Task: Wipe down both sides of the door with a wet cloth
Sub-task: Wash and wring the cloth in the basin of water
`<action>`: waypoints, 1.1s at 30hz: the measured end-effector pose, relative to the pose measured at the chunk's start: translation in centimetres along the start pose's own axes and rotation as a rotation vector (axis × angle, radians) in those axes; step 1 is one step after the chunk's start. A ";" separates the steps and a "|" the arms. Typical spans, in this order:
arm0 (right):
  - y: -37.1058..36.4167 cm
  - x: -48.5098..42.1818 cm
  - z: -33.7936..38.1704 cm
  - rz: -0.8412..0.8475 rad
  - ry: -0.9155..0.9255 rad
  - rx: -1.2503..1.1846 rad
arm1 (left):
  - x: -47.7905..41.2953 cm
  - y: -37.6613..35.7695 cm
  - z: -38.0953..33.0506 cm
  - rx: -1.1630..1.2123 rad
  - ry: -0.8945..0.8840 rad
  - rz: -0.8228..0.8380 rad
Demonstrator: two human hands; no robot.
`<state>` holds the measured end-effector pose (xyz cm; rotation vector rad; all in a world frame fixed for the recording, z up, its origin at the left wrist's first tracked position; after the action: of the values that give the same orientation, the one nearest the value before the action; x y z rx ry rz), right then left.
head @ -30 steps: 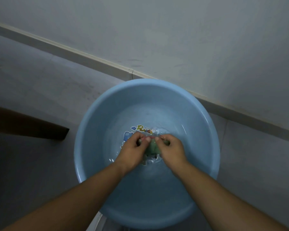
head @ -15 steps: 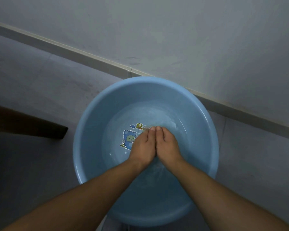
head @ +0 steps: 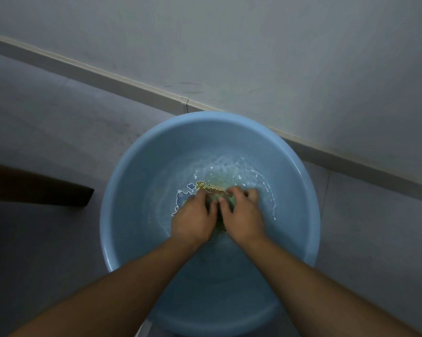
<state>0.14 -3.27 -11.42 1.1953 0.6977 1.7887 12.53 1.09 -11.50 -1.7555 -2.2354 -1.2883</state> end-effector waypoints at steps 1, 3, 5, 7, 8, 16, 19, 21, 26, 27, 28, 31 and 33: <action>0.0 0.1 0.1 -0.011 0.012 0.016 | 0.0 -0.1 0.0 -0.047 -0.019 0.008; -0.2 0.2 0.1 -0.022 0.035 0.044 | -0.1 -0.1 0.0 -0.097 -0.024 0.018; -0.4 0.2 0.2 -0.020 0.042 0.100 | -0.3 0.1 -0.1 -0.119 -0.007 0.033; -0.5 0.0 0.3 -0.003 0.023 0.083 | -0.4 0.3 -0.3 -0.069 0.038 0.044; -0.3 -0.2 0.2 0.001 -0.005 0.006 | -0.3 0.4 -0.3 0.010 0.061 0.045; 1.6 0.7 1.9 -0.003 -0.049 -0.696 | 1.3 0.3 -2.1 0.792 0.093 -0.040; 1.6 0.8 2.8 0.014 -0.054 -0.690 | 1.4 0.5 -3.2 0.717 0.058 -0.052; 1.3 0.8 3.0 0.027 -0.058 -0.655 | 1.3 1.0 -3.2 0.637 0.042 -0.070; 1.2 0.9 2.8 -0.004 -0.010 -0.582 | 1.6 1.0 -3.7 0.588 0.036 -0.046; 1.3 0.9 2.9 -0.002 0.005 -0.564 | 1.7 0.9 -3.7 0.579 0.033 -0.039; 1.3 0.8 3.0 -0.002 0.018 -0.544 | 1.7 0.9 -3.7 0.563 0.028 -0.034; 1.6 0.7 3.2 -0.009 0.046 -0.501 | 1.5 0.9 -3.6 0.521 0.014 -0.039; 1.9 0.7 3.5 0.001 0.063 -0.491 | 1.5 1.0 -3.8 0.488 0.007 -0.042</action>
<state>2.59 -3.55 -8.25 0.8105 0.2633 1.8622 11.10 0.02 -7.75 -1.5225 -2.3292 -0.6632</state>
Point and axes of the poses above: each hand's wrist, its own x-axis away from the middle knuckle, its own y-axis out of the back of the hand, z = x × y, the point moved 2 cm from there along -x, towards the middle knuckle, and after that the axes turned 15 degrees about x, right-handed, at the moved point
